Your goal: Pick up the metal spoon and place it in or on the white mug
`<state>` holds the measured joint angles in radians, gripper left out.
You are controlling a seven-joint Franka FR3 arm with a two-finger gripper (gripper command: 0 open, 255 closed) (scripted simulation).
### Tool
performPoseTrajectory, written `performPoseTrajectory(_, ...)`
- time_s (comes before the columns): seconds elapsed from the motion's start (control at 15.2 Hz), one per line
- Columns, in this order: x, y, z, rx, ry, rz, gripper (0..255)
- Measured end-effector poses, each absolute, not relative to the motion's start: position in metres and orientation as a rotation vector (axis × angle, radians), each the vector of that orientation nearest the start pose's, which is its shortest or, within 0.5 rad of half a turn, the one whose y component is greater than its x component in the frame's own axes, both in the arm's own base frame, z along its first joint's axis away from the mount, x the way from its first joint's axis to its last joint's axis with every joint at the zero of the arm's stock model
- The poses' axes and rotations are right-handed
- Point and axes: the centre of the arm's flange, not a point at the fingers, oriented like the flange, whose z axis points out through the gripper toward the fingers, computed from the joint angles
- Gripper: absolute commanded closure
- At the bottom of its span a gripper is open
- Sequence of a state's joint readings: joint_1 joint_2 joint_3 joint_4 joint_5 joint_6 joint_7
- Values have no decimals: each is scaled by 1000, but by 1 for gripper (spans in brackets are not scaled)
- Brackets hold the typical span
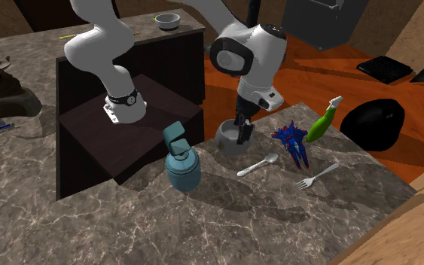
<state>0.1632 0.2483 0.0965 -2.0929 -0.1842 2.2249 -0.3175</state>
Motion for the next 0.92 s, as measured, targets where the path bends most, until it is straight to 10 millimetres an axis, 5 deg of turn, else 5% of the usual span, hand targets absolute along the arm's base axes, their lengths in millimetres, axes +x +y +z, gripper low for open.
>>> performPoseTrajectory(0.92,621,213,150,-2964,-1546,238,0)
